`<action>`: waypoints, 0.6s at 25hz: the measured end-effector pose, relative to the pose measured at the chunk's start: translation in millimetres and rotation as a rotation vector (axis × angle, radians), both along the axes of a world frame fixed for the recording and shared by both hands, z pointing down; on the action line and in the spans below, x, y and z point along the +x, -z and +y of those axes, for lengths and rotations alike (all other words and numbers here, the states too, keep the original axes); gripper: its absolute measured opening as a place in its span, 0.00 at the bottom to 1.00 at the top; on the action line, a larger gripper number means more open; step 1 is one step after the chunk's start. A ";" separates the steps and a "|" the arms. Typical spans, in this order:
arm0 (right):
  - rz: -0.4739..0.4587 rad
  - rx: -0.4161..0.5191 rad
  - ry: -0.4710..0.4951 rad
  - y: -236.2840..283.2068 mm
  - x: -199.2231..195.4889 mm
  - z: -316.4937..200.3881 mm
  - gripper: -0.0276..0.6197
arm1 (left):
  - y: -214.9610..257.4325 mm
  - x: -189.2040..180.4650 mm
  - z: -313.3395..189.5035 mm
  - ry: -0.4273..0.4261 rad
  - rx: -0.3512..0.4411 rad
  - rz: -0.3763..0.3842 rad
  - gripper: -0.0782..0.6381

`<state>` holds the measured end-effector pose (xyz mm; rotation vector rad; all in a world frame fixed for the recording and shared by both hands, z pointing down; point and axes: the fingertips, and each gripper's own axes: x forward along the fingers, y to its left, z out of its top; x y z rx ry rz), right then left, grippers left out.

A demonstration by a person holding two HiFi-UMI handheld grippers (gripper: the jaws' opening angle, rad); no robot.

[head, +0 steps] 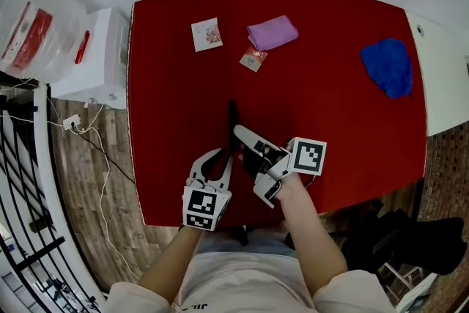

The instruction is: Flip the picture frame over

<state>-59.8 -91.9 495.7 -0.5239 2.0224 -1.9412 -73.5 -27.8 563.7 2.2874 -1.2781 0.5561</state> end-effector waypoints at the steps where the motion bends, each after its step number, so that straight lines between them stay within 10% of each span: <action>1: -0.008 -0.002 -0.002 0.0 2.0 0.2 0.14 | -3.6 4.3 1.3 -0.022 0.004 -0.007 0.19; 15: 0.071 0.028 0.012 -1.1 22.4 3.9 0.14 | -23.7 43.3 -16.7 -0.020 0.108 -0.143 0.23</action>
